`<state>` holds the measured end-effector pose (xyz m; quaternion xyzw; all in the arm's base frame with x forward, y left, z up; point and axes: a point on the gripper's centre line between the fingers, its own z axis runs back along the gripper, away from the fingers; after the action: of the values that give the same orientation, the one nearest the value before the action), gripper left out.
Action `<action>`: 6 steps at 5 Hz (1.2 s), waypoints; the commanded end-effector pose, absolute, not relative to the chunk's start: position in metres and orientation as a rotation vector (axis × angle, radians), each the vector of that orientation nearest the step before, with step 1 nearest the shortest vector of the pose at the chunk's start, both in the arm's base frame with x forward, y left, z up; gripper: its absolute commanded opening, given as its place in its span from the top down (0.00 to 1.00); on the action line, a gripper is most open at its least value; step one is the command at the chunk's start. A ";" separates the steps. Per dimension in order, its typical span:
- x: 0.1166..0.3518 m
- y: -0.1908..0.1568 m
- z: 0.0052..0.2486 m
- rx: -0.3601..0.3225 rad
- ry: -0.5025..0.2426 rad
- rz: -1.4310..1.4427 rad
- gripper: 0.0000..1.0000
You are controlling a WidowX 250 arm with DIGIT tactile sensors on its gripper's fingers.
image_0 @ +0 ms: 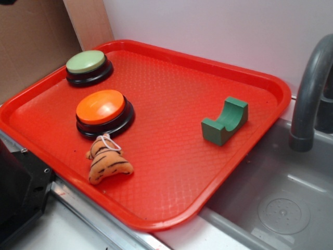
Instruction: Push the orange button.
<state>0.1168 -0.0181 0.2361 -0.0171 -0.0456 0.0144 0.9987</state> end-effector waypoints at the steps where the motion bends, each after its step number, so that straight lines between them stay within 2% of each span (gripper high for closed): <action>1: 0.117 -0.018 0.236 -0.034 -0.091 0.029 0.00; 2: 0.139 0.011 0.187 -0.009 -0.123 -0.048 0.00; 3: 0.149 0.019 0.157 0.030 -0.147 -0.082 0.00; 4: 0.164 0.027 0.120 -0.061 -0.100 -0.151 0.00; 6: 0.184 0.030 0.086 -0.090 -0.022 -0.157 0.00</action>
<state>0.1738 0.0296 0.0747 -0.0505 0.0169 -0.0739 0.9958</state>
